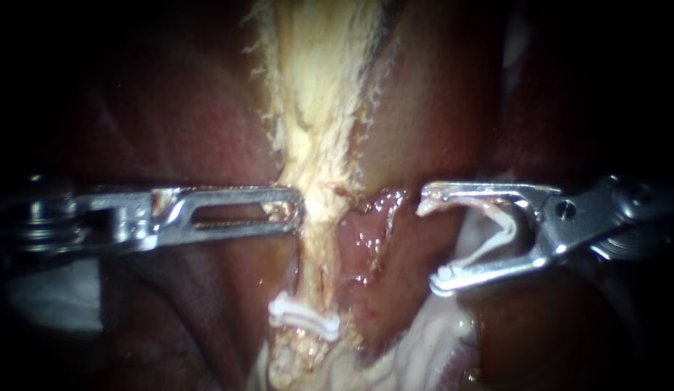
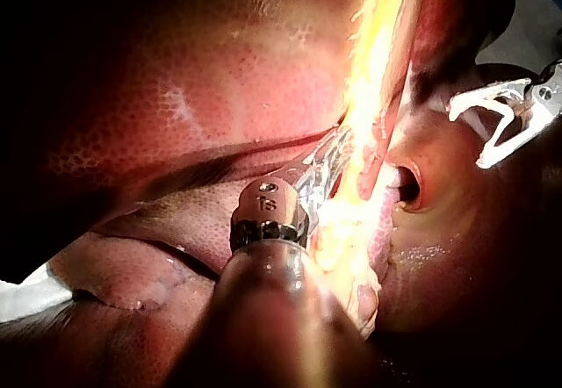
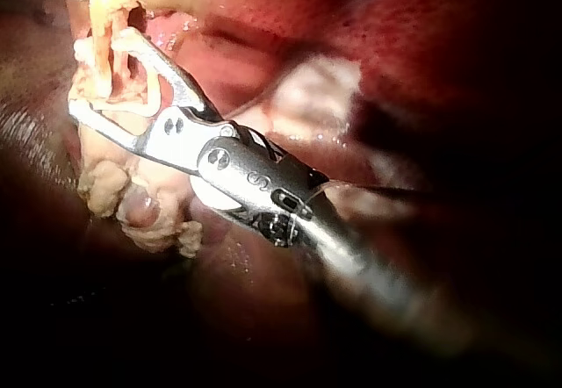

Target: Clipping third clip left tube

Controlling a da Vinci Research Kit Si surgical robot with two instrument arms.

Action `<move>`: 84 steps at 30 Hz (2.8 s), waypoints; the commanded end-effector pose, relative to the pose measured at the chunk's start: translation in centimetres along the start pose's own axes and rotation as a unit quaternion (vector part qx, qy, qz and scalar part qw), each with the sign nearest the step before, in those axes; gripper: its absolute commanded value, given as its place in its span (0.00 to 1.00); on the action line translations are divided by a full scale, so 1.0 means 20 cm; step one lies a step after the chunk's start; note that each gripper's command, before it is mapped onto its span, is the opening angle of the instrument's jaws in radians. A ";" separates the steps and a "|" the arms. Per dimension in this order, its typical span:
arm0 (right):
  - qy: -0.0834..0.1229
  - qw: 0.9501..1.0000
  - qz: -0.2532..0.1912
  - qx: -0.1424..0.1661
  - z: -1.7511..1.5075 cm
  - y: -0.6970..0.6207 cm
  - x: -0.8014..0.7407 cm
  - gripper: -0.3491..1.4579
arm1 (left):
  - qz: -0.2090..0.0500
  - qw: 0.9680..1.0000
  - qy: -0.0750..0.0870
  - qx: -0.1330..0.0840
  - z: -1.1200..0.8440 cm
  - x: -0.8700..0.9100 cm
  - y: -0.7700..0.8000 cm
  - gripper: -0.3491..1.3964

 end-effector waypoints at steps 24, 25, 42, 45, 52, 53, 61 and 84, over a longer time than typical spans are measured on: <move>-0.003 0.999 0.040 0.019 0.038 -0.004 -0.020 0.52 | -0.006 1.000 -0.015 -0.019 -0.039 -0.005 -0.005 0.00; -0.004 0.999 0.042 0.019 0.042 -0.003 -0.022 0.52 | -0.006 1.000 -0.016 -0.020 -0.039 -0.005 -0.005 0.00; -0.021 0.997 0.064 0.033 0.078 0.005 -0.048 0.52 | -0.006 1.000 -0.016 -0.020 -0.040 -0.005 -0.005 0.00; -0.028 0.997 0.066 0.033 0.081 0.007 -0.052 0.52 | -0.006 1.000 -0.016 -0.020 -0.040 -0.004 -0.006 0.00; -0.037 0.997 0.068 0.031 0.084 0.012 -0.059 0.52 | -0.008 1.000 -0.018 -0.020 -0.042 -0.003 -0.008 0.00; -0.037 0.997 0.068 0.030 0.085 0.013 -0.060 0.52 | -0.008 1.000 -0.018 -0.020 -0.042 -0.003 -0.009 0.00; -0.038 0.996 0.068 0.031 0.089 0.013 -0.058 0.52 | -0.007 1.000 -0.023 -0.019 -0.044 -0.002 -0.013 0.00; -0.013 0.990 0.094 0.102 0.105 0.003 -0.057 0.52 | -0.007 1.000 -0.024 -0.018 -0.043 -0.003 -0.012 0.00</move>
